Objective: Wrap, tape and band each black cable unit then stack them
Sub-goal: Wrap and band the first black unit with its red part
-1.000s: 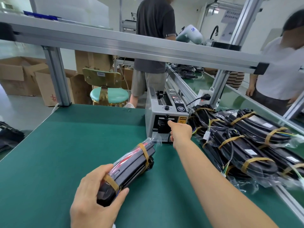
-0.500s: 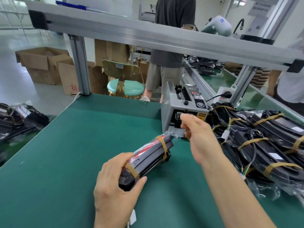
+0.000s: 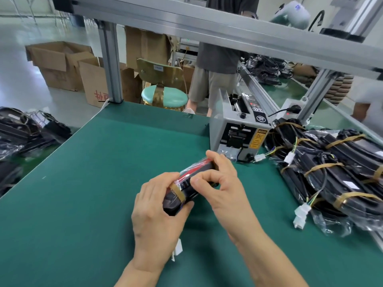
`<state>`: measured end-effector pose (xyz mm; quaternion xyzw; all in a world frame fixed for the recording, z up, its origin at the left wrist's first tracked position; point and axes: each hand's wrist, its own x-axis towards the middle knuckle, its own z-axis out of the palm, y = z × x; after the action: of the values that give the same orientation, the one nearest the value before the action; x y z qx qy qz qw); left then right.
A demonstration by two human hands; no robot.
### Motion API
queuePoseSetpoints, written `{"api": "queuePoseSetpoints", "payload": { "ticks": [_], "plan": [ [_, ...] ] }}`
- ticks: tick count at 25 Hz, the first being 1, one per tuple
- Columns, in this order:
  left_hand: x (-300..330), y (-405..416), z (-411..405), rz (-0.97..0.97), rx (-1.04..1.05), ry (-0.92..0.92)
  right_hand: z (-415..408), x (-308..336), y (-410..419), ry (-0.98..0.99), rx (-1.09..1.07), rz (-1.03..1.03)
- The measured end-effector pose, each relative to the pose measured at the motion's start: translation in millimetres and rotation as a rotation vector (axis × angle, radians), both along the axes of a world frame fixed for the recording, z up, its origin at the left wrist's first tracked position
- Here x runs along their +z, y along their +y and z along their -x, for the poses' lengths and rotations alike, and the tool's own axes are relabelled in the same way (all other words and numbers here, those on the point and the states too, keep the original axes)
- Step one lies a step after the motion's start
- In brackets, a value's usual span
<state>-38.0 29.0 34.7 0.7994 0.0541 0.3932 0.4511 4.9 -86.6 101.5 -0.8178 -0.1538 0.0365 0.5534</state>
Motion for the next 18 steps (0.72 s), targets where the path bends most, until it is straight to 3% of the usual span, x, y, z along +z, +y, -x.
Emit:
{"api": "queuePoseSetpoints", "payload": {
  "ticks": [18],
  "plan": [
    [0.6, -1.1, -1.3, -0.033, 0.026, -0.022, 0.3, -5.2, 8.2, -0.039, -0.093, 0.054]
  ]
}}
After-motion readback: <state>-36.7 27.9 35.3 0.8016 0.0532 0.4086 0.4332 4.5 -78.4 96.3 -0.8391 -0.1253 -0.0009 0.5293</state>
